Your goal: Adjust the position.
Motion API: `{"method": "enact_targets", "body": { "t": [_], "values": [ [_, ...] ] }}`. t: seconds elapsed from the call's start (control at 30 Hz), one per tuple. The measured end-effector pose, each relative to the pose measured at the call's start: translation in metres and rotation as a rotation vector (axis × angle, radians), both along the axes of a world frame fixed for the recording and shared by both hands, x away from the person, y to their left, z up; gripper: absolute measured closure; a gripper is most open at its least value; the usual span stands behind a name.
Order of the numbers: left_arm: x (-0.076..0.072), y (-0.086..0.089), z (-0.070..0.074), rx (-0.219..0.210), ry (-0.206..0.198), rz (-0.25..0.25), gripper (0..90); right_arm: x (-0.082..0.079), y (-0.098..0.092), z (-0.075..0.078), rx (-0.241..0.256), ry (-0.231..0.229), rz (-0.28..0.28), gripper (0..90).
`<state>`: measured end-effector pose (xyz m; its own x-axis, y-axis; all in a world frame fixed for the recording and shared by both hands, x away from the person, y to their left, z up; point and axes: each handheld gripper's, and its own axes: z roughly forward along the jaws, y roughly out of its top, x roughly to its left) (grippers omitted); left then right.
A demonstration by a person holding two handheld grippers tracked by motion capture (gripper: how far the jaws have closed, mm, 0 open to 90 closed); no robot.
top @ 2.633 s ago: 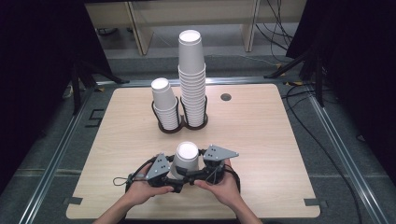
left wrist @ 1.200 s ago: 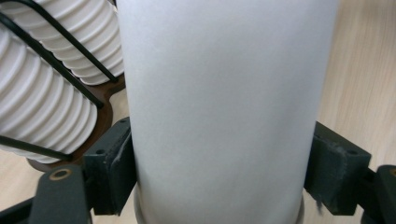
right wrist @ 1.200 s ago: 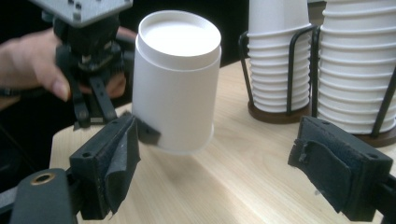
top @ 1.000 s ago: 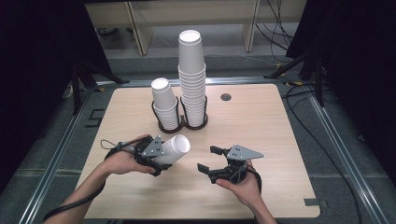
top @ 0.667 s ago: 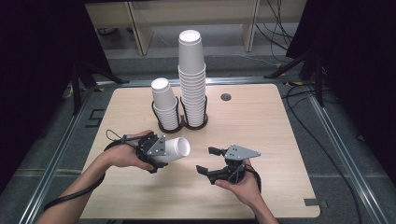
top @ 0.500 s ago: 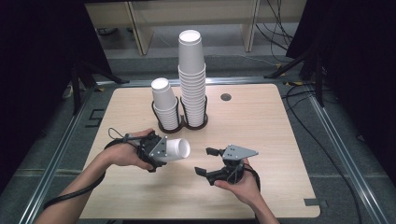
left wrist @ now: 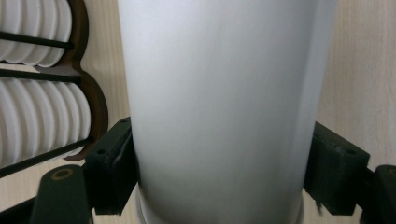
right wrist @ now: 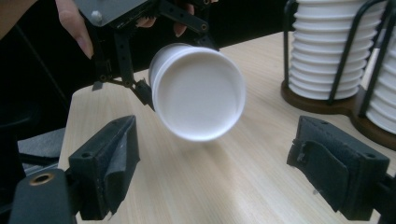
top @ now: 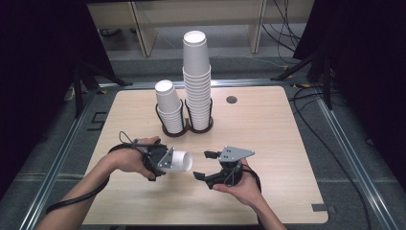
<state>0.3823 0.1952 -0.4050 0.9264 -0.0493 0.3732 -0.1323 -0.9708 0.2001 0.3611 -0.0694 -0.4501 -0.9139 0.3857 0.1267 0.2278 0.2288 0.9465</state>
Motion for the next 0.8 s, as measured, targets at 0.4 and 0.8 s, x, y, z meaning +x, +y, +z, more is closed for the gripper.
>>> {"method": "enact_targets", "body": {
  "t": [0.4,0.8],
  "values": [
    [0.0,-0.007,-0.001,0.043,-0.007,-0.025,21.0,0.006,0.018,-0.002,-0.025,0.003,0.029,15.1],
    [-0.002,-0.012,-0.003,0.056,0.001,-0.053,21.0,0.009,0.028,-0.004,-0.053,0.026,0.059,15.0]
  ]
}}
